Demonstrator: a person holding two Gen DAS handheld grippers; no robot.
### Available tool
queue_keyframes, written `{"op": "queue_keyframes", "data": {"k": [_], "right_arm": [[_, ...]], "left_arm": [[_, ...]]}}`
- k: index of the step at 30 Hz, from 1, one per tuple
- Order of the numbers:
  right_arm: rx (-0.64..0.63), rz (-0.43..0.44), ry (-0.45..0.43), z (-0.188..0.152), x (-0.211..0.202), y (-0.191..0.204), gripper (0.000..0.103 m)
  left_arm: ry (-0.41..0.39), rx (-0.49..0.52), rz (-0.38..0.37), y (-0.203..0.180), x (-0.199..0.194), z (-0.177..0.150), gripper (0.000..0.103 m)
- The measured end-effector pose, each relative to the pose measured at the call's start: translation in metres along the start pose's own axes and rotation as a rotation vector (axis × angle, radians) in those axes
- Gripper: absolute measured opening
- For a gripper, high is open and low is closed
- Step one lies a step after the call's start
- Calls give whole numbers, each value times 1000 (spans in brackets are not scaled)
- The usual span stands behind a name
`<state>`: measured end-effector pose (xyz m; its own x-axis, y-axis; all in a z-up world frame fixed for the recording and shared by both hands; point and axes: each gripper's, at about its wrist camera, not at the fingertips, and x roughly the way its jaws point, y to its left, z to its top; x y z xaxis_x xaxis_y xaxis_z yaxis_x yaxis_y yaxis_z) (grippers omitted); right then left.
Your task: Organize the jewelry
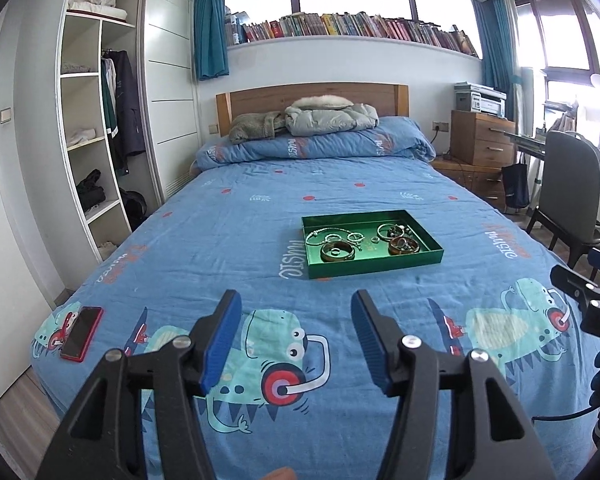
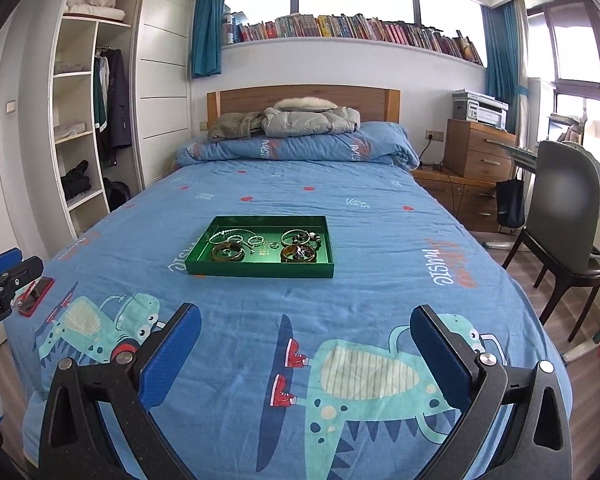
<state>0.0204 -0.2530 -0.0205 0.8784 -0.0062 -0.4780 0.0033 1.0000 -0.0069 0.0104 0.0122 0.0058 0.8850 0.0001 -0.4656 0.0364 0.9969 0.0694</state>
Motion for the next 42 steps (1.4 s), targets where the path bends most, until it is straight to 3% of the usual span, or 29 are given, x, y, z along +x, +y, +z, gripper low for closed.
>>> {"op": "queue_keyframes", "data": {"k": [21, 42], "right_arm": [[8, -48, 35, -22, 23, -11, 103], [19, -77, 66, -33, 39, -22, 103]], "left_arm": [[20, 8, -7, -10, 11, -11, 58], [89, 34, -16, -18, 37, -24, 58]]}}
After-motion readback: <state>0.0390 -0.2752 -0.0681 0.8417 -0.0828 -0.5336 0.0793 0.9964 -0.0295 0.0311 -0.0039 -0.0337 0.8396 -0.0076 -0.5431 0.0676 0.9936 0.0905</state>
